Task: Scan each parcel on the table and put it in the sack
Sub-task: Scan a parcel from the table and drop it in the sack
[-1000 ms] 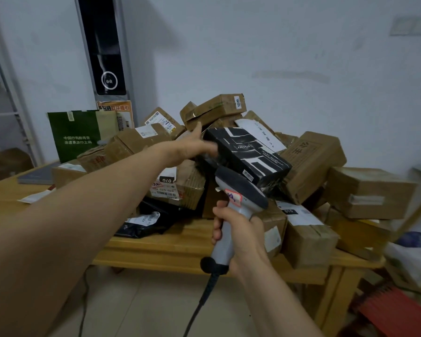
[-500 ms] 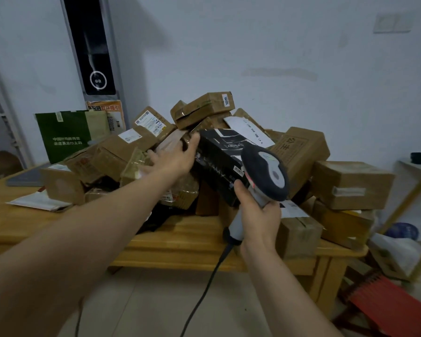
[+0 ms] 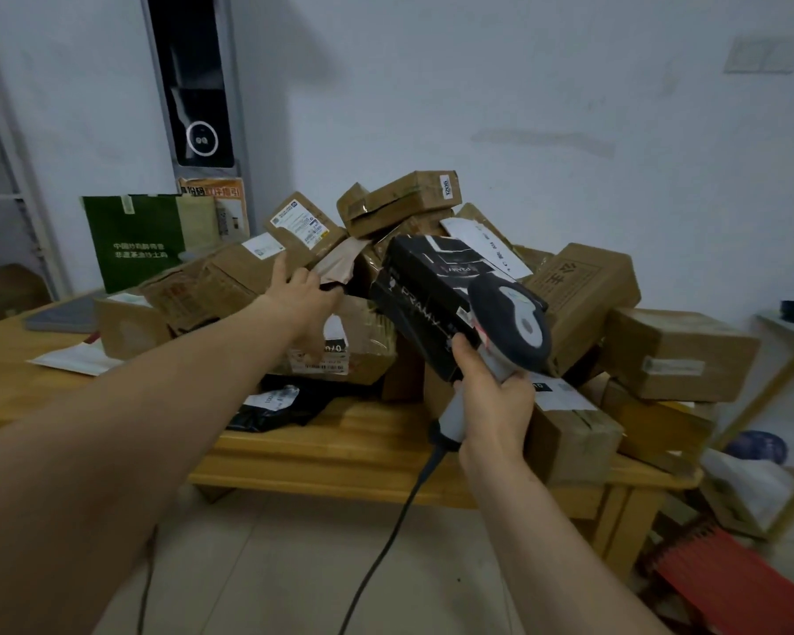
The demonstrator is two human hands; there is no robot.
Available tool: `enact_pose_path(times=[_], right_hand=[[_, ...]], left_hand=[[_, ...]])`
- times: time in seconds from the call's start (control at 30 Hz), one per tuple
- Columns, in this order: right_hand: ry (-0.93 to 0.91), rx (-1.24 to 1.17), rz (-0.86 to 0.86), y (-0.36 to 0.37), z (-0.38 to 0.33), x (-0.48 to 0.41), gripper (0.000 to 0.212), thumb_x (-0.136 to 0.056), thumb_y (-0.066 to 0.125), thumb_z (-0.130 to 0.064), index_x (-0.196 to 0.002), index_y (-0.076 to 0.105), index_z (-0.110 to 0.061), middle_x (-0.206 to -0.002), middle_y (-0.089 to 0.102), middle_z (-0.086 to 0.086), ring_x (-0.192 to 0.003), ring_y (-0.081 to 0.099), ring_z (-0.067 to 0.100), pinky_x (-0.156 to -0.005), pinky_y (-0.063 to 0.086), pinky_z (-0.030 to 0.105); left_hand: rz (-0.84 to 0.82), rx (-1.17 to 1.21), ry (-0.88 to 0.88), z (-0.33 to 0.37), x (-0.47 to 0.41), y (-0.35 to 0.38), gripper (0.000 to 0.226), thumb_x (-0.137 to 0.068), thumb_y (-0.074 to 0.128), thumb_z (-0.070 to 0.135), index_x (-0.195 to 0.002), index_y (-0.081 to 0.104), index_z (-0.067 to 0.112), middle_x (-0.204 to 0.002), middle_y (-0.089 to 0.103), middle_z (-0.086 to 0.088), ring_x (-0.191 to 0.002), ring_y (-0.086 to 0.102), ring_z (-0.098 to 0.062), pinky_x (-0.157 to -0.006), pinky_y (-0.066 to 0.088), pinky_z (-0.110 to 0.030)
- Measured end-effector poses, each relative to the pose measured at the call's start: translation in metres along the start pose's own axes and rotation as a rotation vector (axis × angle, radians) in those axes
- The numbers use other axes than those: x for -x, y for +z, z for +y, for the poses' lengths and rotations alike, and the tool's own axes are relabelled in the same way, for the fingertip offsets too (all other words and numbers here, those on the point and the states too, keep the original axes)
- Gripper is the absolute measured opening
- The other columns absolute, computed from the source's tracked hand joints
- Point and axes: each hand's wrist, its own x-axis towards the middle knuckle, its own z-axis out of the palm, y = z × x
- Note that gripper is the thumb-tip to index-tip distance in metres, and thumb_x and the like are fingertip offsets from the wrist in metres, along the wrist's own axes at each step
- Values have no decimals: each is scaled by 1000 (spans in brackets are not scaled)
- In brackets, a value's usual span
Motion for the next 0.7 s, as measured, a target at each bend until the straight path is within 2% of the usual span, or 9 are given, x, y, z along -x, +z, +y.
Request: enact_pose_path(times=[0.07,0.27,0.37,0.43,0.53,0.63,0.7], right_hand=[[28,-16,-16,2,-1,-2,33,-77,78,-22,-95,53,-35,-105,61,-9,-112,57,17,-103,45,44],[135,-43,-41,15,-8,-7,30,-77,77,-22,-87,50,-31,-95,60,-6,-103,59,19,-99,46,40],[152,-27,-25,18,-7,-4,34,-77,77,-23,-103,55,-21,-108,63,2,-108,59,22,-101,45,42],[155,-14,-14,18,-7,-1,42,-77,77,-24,-113,56,-16,-114,64,5,-110,59,23,-102,45,44],[151,-18,-11,16,-8,7,47,-77,77,-24,-118,57,-13,-117,63,7,-112,58,25,-102,45,45],[104,-9,6,12,-6,19,28,-78,76,-22,-99,57,-21,-114,63,5,-111,58,23,-101,46,43],[74,13,-20,9,-5,31,23,-80,75,-21,-89,55,-28,-105,65,2,-103,61,20,-93,51,38]], left_hand=[[-4,7,28,0,3,-8,99,-67,74,55,-150,26,28,-139,40,-15,-135,33,-32,-113,-5,-64],[-13,-40,79,-8,20,-35,82,-65,73,58,-138,47,32,-134,44,-13,-132,35,-31,-116,4,-58],[-14,-19,75,-18,27,-42,83,-64,72,63,-138,47,36,-129,48,-11,-127,39,-31,-114,15,-54],[-36,36,64,-26,33,-44,84,-60,73,64,-136,47,39,-124,48,-9,-120,42,-31,-107,32,-50],[-78,185,30,-33,48,-38,82,-55,76,61,-130,52,37,-111,51,-3,-104,51,-26,-86,50,-43],[-103,388,-23,-38,66,-30,78,-61,79,54,-130,51,34,-106,56,3,-96,56,-20,-78,54,-36],[-126,589,-75,-42,82,-28,73,-69,80,44,-133,50,30,-99,59,6,-91,60,-16,-74,54,-31]])
